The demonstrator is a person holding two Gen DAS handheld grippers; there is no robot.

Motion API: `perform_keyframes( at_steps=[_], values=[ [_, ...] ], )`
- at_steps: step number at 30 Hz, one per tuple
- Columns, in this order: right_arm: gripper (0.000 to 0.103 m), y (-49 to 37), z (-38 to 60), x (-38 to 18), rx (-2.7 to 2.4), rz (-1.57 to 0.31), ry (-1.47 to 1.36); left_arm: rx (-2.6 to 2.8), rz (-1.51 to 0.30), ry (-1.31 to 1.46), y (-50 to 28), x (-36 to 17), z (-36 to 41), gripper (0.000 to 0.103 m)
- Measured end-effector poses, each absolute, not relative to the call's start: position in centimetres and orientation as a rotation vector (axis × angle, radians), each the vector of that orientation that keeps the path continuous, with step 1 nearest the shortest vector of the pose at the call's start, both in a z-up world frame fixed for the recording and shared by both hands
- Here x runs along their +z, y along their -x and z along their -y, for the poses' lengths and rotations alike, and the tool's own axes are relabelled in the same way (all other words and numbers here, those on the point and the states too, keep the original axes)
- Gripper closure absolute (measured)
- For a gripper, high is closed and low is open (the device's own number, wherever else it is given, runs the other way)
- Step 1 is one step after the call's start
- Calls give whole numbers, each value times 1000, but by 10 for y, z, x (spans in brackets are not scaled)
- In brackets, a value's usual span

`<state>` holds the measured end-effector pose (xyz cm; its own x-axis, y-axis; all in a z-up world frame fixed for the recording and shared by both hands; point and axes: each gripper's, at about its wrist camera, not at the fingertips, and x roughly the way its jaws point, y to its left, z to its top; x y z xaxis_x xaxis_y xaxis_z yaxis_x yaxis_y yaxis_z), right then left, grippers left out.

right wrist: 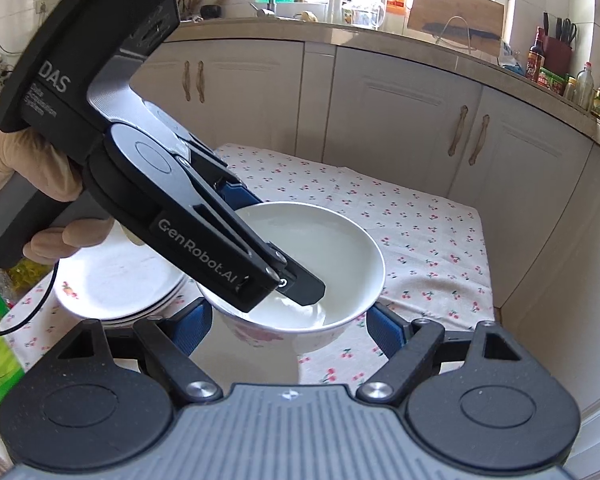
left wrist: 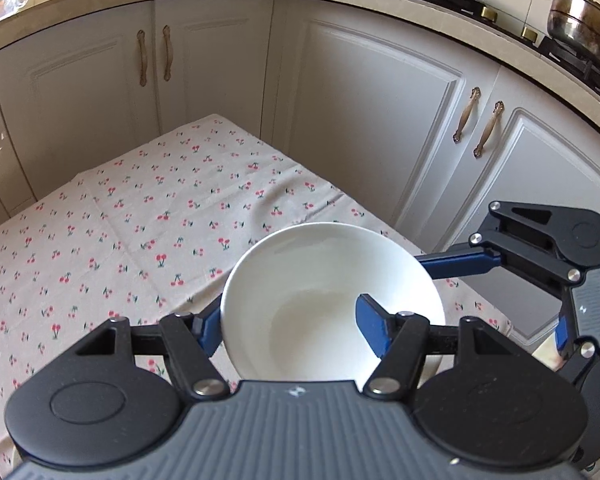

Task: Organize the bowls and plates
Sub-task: 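Lower the bowl into the nested bowls and open the left gripper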

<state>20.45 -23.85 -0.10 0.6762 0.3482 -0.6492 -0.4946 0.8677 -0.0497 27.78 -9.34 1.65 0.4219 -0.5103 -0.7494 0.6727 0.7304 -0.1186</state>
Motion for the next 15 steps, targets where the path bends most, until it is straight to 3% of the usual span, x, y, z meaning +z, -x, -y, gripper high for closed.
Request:
perform_keyframes(
  at_steps=[15],
  values=[
    [15,-173,235,-18,521,-709,219,-734,-836,-210,-237,-2,83,37]
  ],
)
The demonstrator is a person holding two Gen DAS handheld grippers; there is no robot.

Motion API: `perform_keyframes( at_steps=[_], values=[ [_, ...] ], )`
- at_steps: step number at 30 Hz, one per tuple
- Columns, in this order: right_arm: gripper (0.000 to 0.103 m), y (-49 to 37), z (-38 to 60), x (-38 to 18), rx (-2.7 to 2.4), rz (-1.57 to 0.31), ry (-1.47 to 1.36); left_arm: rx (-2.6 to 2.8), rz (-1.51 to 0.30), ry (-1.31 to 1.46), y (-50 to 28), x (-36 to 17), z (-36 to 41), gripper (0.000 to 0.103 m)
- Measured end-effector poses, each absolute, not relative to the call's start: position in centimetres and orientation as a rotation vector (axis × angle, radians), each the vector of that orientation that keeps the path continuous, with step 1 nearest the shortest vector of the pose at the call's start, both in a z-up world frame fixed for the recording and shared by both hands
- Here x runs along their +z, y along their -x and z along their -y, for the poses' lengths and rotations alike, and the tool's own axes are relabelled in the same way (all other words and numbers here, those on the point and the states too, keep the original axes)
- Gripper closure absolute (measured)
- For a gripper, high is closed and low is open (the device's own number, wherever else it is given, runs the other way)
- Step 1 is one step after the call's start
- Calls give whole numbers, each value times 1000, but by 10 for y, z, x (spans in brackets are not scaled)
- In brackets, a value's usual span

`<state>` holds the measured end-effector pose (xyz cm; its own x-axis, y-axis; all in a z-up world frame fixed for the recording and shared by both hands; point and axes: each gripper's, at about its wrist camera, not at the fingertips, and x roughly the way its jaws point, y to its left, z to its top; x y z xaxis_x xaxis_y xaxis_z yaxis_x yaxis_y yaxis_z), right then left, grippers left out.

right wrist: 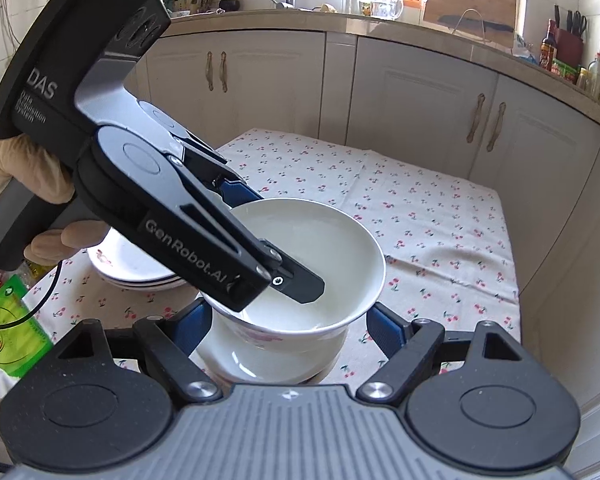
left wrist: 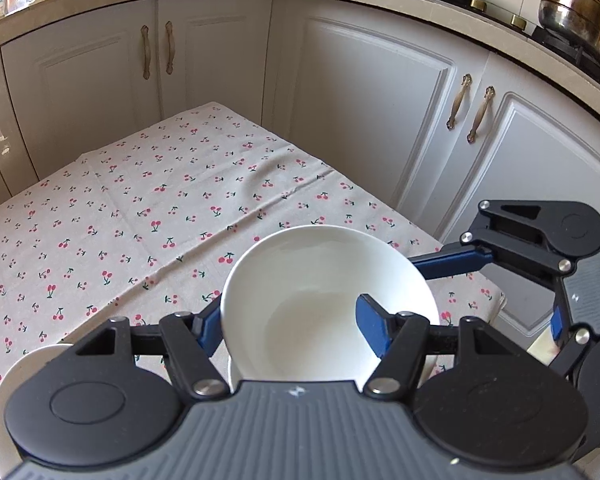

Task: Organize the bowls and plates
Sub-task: 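Lower the bowl into the nested bowls and open the left gripper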

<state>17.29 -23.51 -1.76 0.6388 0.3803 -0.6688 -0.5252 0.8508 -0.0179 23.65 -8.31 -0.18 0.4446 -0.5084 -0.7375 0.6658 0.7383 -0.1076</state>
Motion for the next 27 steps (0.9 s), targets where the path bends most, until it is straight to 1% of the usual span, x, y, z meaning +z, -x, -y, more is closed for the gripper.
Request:
perform_keyframes(
  at_steps=[8,27],
  values=[
    [15,-169,237,-26,527,-721,214,-742,-820,-134,-232,-9,77,37],
    [15,-168,235,-32,544,-743,218,-715,-785,-88,-225,-23,71,36]
  ],
)
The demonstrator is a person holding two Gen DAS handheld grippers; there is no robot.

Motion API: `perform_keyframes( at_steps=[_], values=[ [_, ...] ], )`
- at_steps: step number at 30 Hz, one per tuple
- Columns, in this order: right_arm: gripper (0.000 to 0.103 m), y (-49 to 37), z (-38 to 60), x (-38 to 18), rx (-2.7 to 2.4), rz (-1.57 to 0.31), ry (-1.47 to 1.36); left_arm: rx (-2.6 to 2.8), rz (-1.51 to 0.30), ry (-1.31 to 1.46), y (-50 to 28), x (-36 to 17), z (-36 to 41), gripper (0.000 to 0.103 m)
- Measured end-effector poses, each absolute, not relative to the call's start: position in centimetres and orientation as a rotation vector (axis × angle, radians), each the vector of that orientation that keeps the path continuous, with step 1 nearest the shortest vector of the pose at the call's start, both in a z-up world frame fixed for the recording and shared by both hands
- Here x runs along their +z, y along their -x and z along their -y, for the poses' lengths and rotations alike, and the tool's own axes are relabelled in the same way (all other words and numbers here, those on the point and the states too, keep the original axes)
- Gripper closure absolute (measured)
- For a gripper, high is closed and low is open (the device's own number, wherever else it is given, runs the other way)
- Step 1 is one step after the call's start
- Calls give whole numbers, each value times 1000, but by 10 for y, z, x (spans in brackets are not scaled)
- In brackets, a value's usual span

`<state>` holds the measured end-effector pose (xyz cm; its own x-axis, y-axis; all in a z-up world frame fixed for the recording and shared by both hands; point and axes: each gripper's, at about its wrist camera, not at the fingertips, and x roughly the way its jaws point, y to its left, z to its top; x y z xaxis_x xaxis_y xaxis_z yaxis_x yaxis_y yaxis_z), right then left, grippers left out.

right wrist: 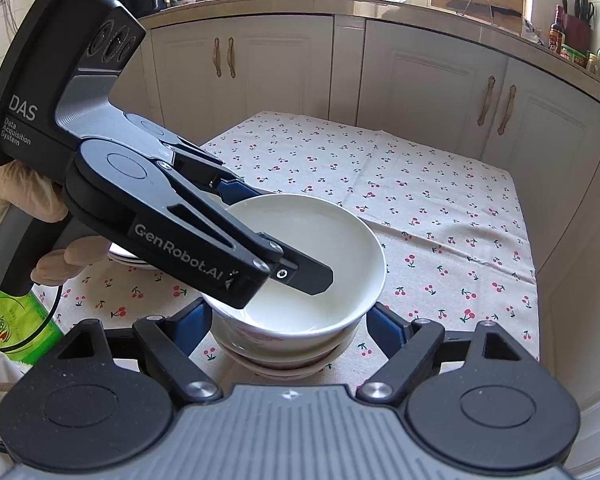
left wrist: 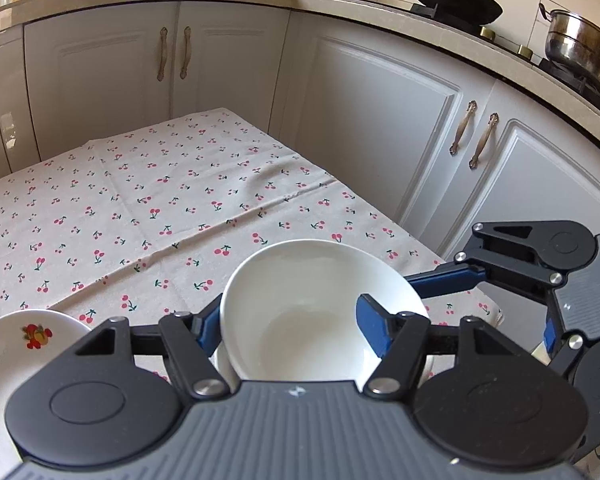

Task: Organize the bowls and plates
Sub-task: 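Lower the bowl into the nested bowls and open the left gripper, then grasp the bowl stack rim with the left gripper while the right gripper grasps the opposite rim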

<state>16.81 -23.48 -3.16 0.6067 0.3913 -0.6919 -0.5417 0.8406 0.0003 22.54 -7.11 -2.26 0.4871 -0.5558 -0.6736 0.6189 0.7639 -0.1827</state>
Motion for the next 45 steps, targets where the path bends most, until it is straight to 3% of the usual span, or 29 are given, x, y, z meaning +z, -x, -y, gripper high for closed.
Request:
perform_keyframes(
  at_steps=[9,12,16,20,33,45],
  values=[
    [15,-170,232,-35,545,-756,224,-720,-760,-87,-222,-25,69,36],
    [15,-170,231,-37,555,-771,231,-720,-756,-74,-222,-25,67,26],
    [4,-164,230,-33,554,-724,240,-697,-732,-67,-222,-20,63,22],
    [0,-163,232,-29,553,-711,222,-689,-716,-65,-220,-16,57,19],
    [0,-155,235,-39,530,-765,217,-738,-682,-137,-195,-8,30,13],
    [0,-159,237,-62,523,-827,256,-760,-745,-291,-174,-40,17,12]
  ],
)
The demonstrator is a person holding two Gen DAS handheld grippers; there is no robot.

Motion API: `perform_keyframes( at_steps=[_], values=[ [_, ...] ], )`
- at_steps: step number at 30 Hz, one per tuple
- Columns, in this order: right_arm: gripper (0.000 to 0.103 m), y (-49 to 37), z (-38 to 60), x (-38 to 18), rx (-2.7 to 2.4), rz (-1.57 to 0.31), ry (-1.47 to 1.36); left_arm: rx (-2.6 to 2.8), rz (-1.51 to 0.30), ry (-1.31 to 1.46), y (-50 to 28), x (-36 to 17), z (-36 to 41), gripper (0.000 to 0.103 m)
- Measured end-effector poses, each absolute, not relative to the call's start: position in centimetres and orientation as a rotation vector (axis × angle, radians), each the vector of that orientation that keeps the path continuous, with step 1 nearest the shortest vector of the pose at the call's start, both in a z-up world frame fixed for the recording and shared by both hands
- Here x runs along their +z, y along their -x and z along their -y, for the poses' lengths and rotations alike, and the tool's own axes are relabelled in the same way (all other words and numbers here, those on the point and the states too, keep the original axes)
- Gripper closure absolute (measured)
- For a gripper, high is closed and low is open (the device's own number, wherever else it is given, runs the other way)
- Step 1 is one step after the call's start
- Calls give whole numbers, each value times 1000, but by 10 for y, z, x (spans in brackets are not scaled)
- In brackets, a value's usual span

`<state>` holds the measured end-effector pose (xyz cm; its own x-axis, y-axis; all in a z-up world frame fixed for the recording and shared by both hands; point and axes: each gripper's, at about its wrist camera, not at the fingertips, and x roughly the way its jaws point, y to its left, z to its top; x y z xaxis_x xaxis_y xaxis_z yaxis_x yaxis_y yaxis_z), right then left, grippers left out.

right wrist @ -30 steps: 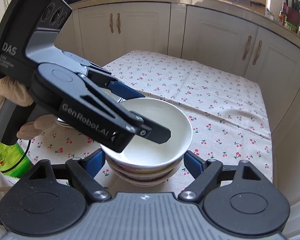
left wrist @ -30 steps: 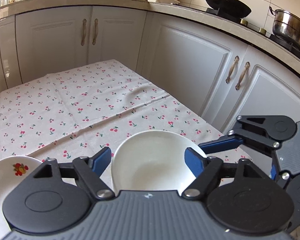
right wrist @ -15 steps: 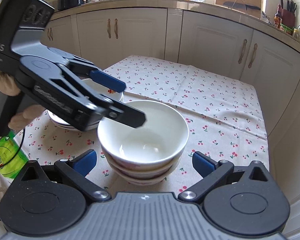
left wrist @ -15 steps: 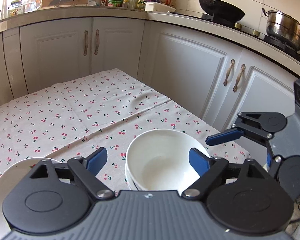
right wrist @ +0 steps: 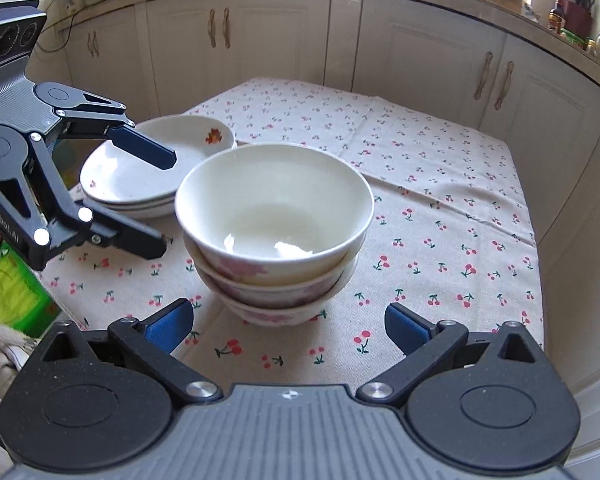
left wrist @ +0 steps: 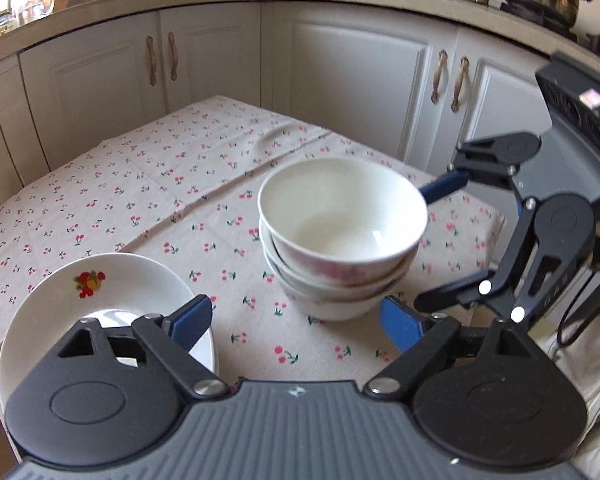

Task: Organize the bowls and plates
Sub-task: 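Grasp the bowl stack rim with the left gripper while the right gripper grasps the opposite rim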

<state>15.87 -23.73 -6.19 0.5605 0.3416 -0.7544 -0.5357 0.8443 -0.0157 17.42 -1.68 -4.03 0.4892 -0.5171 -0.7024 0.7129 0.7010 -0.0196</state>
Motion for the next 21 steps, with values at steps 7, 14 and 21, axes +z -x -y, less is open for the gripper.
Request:
perform_keyframes(
  at_steps=[7,14,21],
  values=[
    [0,-173,238,-75,538,-857,269,-813,-772,-377,-186,-55,32,12],
    [0,-187,243,-83,560,-892,266,-869,-807,-424,-202,-67,43,12],
    [0,-192,239,-82,623,-897,319,-927,-828,-480,-209,-73,52,12]
  ],
)
